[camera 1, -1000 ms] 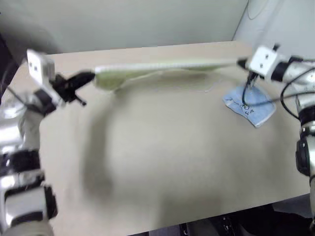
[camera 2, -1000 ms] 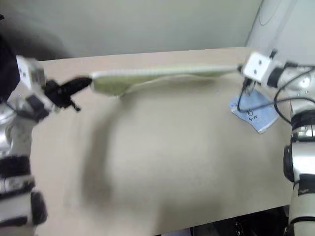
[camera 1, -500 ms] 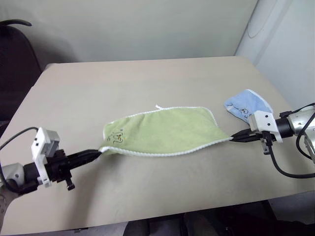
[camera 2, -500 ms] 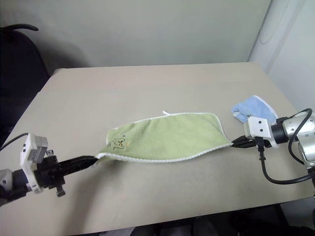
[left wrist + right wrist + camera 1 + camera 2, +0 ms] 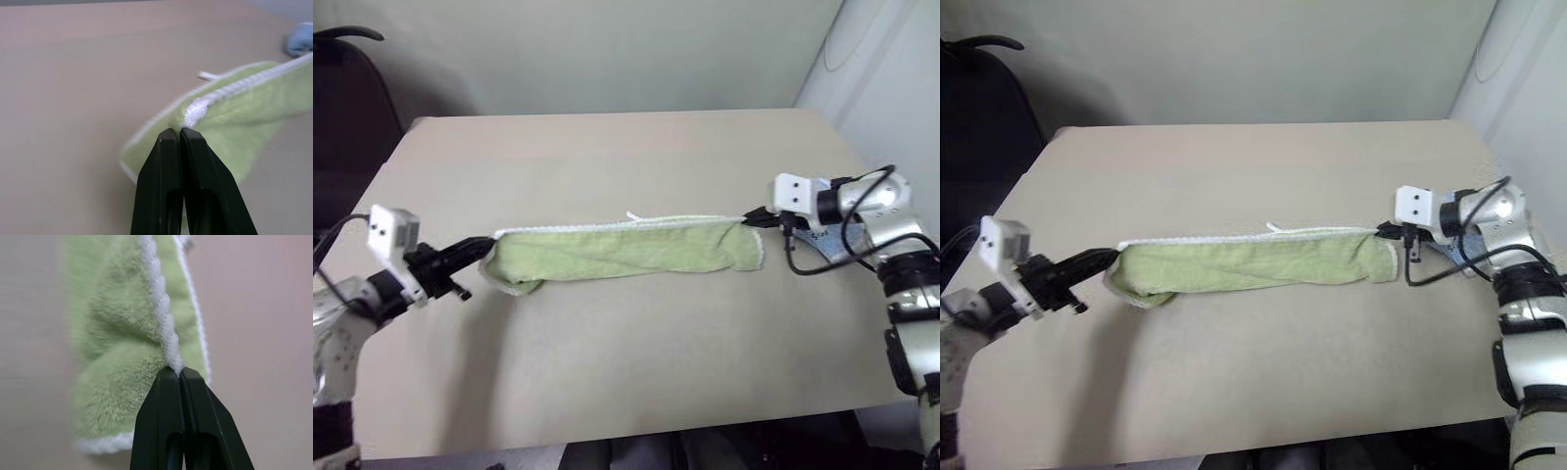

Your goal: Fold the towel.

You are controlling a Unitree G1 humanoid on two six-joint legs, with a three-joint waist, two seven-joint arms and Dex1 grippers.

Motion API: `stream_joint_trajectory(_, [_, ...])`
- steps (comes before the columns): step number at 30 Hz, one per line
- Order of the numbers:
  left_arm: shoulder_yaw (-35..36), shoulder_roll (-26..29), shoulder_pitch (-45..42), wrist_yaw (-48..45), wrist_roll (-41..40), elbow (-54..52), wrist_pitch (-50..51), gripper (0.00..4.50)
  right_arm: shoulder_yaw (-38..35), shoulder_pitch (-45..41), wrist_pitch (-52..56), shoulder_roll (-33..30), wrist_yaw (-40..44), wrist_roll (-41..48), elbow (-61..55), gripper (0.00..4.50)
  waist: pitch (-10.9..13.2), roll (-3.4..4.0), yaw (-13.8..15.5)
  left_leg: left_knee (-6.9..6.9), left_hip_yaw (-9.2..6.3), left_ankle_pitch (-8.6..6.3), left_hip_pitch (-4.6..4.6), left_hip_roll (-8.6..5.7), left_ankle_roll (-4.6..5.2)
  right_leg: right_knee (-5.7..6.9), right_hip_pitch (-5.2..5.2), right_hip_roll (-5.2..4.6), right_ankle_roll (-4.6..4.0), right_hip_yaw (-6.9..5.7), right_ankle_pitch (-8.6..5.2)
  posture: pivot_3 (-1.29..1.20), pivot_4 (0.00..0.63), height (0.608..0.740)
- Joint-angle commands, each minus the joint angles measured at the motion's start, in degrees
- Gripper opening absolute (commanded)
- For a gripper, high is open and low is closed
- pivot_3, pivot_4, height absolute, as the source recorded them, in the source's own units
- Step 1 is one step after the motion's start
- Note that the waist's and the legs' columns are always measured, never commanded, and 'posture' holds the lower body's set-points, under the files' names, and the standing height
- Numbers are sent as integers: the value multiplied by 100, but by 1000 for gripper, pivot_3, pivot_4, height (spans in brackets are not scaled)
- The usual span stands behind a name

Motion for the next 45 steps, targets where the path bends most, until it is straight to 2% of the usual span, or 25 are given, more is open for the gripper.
stream_joint_trajectory(1, [-456,-77,-495,108,526,603,-517,34,151,-606,-452,262,-710,-531,963,0,0,0,-5,1,-1,1,-14,0,-1,0,-14,-1,0,0,0,0,150,740])
stream_joint_trajectory(6, [-1144,-254,-1208,263,1311,1681,-1190,34,455,-1075,-751,661,-1683,-1198,1966,0,0,0,-5,0,-14,9,-77,0,-17,-2,-72,-3,0,-8,0,0,150,740])
stream_joint_trajectory(11, [-1392,-441,-1709,358,1715,2466,-1668,34,540,-1228,-846,852,-2189,-1543,2367,0,0,0,-16,0,-16,21,-110,0,-36,-1,-99,-7,1,-9,1,0,150,740])
stream_joint_trajectory(18, [-1488,-488,-1755,185,1799,2642,-1698,34,435,-1201,-904,897,-2475,-1625,2479,0,0,0,-51,-2,-16,23,-122,1,-41,-2,-111,-7,2,-9,1,0,150,740])
stream_joint_trajectory(22, [-1326,-512,-1634,-30,1511,2458,-1430,1107,217,-1177,-822,878,-2342,-1423,2485,991,0,0,-58,-2,-16,28,-130,1,-48,-1,-120,-7,2,-9,1,0,150,740])
stream_joint_trajectory(31, [-638,-402,-1148,417,1256,1936,-1154,4179,-416,-1126,-512,627,-2121,-898,2397,4003,0,0,-65,-2,-15,45,-156,1,-78,-3,-144,-6,2,-10,1,0,150,740])
stream_joint_trajectory(32, [-459,-417,-1044,467,1158,1778,-1132,4185,-535,-1091,-443,580,-2025,-779,2350,4328,0,0,-65,-2,-15,46,-157,1,-80,-3,-144,-6,2,-9,1,0,150,740])
stream_joint_trajectory(35, [1,-448,-783,827,1055,1255,-1201,4185,-905,-885,-87,418,-1581,-354,2067,4328,-1,-1,-66,-1,-14,49,-159,1,-84,-2,-145,-5,2,-10,1,0,150,740])
stream_joint_trajectory(37, [247,-502,-601,869,795,729,-1063,4185,-1152,-682,384,339,-1257,-18,1730,4328,-1,-2,-59,1,-14,49,-158,2,-85,-1,-141,-4,2,-10,1,0,150,740])
stream_joint_trajectory(41, [127,-512,39,463,400,-700,-953,4185,-1918,-186,3832,304,-784,1151,357,4328,-2,-3,-51,7,-11,51,-156,-3,-88,-1,-134,-6,4,-8,2,0,150,740])
stream_joint_trajectory(45, [-313,-563,221,364,401,-1188,-933,4185,-2616,447,6647,226,-1300,1982,-927,4423,-2,-3,-20,7,-15,57,-151,-2,-95,2,-132,-2,4,-9,2,0,150,740])
